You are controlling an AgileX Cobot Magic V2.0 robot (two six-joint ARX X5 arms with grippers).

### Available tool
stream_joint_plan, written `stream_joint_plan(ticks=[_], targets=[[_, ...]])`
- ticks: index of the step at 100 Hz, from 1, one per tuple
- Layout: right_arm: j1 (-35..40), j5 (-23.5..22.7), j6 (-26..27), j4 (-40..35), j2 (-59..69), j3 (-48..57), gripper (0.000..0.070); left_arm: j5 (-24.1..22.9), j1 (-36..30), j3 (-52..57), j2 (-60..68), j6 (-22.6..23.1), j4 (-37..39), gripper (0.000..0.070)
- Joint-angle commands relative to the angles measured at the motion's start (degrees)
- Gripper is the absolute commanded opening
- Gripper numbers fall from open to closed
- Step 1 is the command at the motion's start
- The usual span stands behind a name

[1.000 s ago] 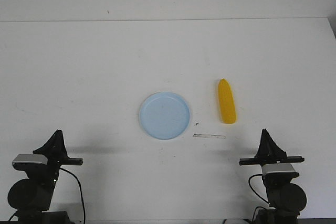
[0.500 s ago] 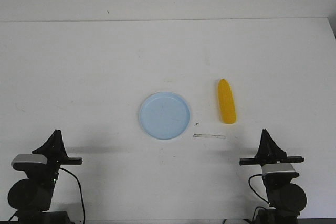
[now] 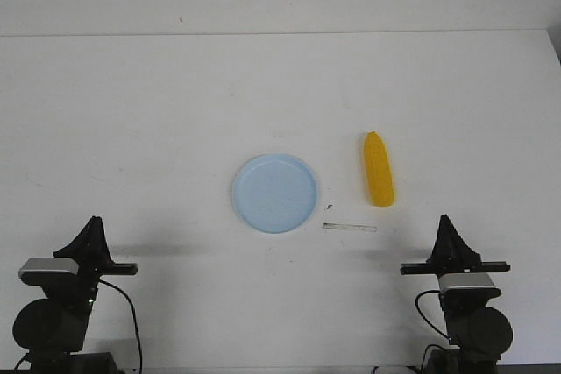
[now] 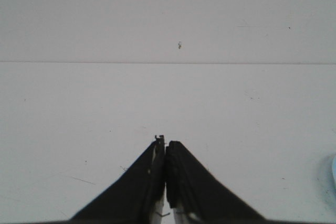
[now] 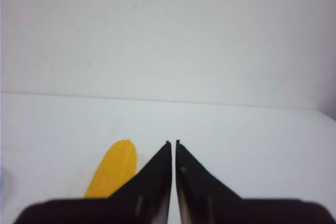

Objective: Place corn on plate with both arms

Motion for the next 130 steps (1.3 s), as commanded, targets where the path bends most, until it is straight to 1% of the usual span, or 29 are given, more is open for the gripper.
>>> stream_joint_plan(ticks=[1, 12, 25, 34, 48, 66, 77, 89, 99, 106, 115, 123, 130], targets=[[0.11, -0.26, 1.73, 0.46, 0.09, 0.94, 0.001, -0.13, 0.09, 0.15, -0.07, 0.31, 0.9, 0.0002], [0.87, -1.9, 1.62, -0.31, 2.19, 3.56, 0.0009, -0.13, 0.09, 0.15, -0.07, 0.31, 0.9, 0.0001], [2.08, -3.02, 1.25, -1.27, 8.0, 7.08, 0.0009, -0.13, 0.09, 0.15, -0.07, 0.31, 0.92, 0.0002], [3.15, -3.39, 1.51, -2.58, 14.08, 10.01, 0.0009, -0.13, 0.09, 0.15, -0.07, 0.31, 0.9, 0.0002], [4.94, -6.01, 1.49, -4.46, 25.24, 15.91, 0.0009, -0.13, 0.09, 0.15, -0.07, 0.31, 0.9, 0.0002], [7.13, -5.79, 1.46, -4.57, 38.95, 24.09, 0.0009, -0.13, 0.09, 0.15, -0.07, 0.31, 0.9, 0.0002], [7.61, -5.84, 1.46, -6.51, 47.08, 29.35, 0.0008, -0.13, 0.09, 0.15, -0.07, 0.31, 0.9, 0.0002], [8.11, -5.77, 1.6, -11.17, 55.36, 35.54, 0.0008, -0.13, 0.09, 0.15, -0.07, 0.31, 0.9, 0.0002], [8.31, -5.2, 1.97, -18.67, 60.98, 41.92, 0.0007, -0.13, 0.09, 0.15, -0.07, 0.31, 0.9, 0.0001], [8.44, -3.76, 4.24, -24.26, 64.11, 46.64, 0.0007, -0.11, 0.09, 0.15, -0.07, 0.31, 0.9, 0.0002], [9.27, -2.05, 7.43, -29.53, 67.65, 52.37, 0.0007, -0.11, 0.09, 0.15, -0.07, 0.31, 0.9, 0.0002], [9.44, -0.15, 9.11, -34.05, 70.23, 57.16, 0.0007, -0.11, 0.09, 0.15, -0.07, 0.31, 0.9, 0.0001], [9.42, 0.96, 9.14, -36.98, 72.5, 60.96, 0.0007, -0.13, 0.09, 0.15, -0.07, 0.31, 0.9, 0.0001]])
